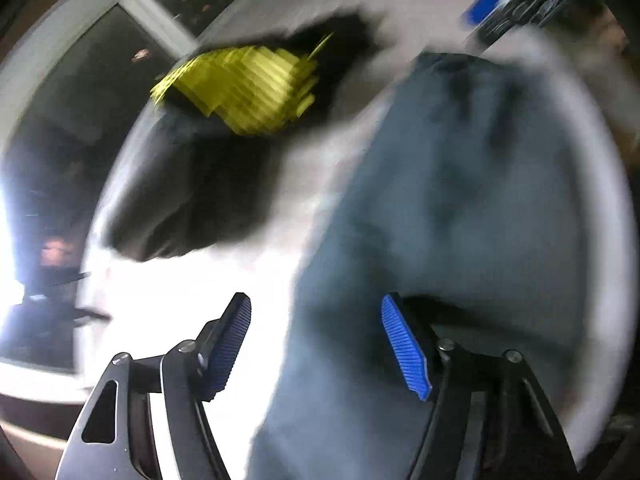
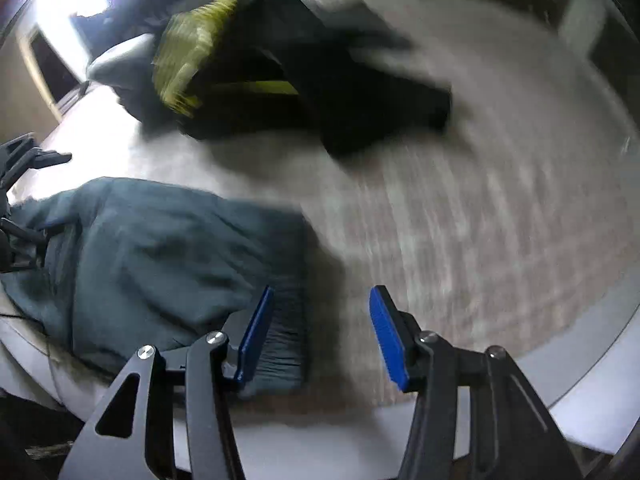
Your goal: Fold clothes
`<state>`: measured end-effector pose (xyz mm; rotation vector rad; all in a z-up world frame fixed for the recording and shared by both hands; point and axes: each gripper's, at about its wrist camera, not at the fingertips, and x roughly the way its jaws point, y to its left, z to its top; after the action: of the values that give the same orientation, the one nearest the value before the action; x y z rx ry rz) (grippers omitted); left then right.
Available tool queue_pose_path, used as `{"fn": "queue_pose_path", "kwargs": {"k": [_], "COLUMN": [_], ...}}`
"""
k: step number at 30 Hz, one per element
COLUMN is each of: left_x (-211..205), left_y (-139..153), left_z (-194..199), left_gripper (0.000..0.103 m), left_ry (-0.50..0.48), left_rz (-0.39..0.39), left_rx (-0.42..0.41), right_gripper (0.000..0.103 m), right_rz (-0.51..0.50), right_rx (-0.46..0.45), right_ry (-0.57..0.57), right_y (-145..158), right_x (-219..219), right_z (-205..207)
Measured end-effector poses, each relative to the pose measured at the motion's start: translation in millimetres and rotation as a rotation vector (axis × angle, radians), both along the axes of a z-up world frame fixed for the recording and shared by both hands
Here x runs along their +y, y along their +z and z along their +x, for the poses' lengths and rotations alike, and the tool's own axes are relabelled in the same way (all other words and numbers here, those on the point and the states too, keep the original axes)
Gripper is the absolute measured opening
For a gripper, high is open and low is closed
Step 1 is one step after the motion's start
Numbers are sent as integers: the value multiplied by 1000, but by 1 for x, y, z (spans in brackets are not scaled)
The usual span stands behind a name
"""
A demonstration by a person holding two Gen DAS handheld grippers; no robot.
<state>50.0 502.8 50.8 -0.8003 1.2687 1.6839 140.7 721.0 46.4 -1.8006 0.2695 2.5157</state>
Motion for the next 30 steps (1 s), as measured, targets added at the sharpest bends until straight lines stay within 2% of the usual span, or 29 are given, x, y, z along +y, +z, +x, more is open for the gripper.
{"fn": "queue_pose_path", "kwargs": {"k": [4,5,7,10,12,14,16,18,20,21,22,24,25,26,30], "left_x": [-26,-31,-34,-47,-53,-68,-92,-124,-158,-175,-192,-221,-233,-246,-292], "left_y": [26,29,30,14,4,8,22,36,38,39,40,38,36,37,38], "left_z": [-10,-8,8,26,28,26,24,21,16,13,11,15,17,16,-5], "left_gripper": [62,62,62,60,57,56,56,56,58,58,58,58,58,58,58], "left_ry": [49,48,35,48,97,150,211,318,424,477,530,591,612,632,741], "left_rz": [105,126,151,112,101,130,191,279,313,328,343,320,305,306,311], "left_rx": [-298,-392,-499,-545,-604,-619,-611,-622,-609,-602,-594,-550,-531,-527,-457], "right_gripper": [50,50,50,50,52,52,52,56,56,55,47,34,32,31,30], "right_rz": [-214,-193,-150,-86,-43,0,43,86,129,118,109,90,79,68,171], "right_rx": [55,60,70,85,95,104,114,124,133,130,123,108,102,95,16], "right_ry": [-80,-68,-42,-4,21,47,72,97,123,105,117,141,161,182,177], "right_y": [3,0,-4,-11,-15,-20,-24,-29,-33,-33,-32,-29,-27,-26,-24], "right_x": [33,27,15,-4,-17,-29,-41,-54,-66,-67,-70,-74,-76,-77,-76], "right_z": [22,23,24,26,28,29,31,32,34,35,35,36,39,41,43]}}
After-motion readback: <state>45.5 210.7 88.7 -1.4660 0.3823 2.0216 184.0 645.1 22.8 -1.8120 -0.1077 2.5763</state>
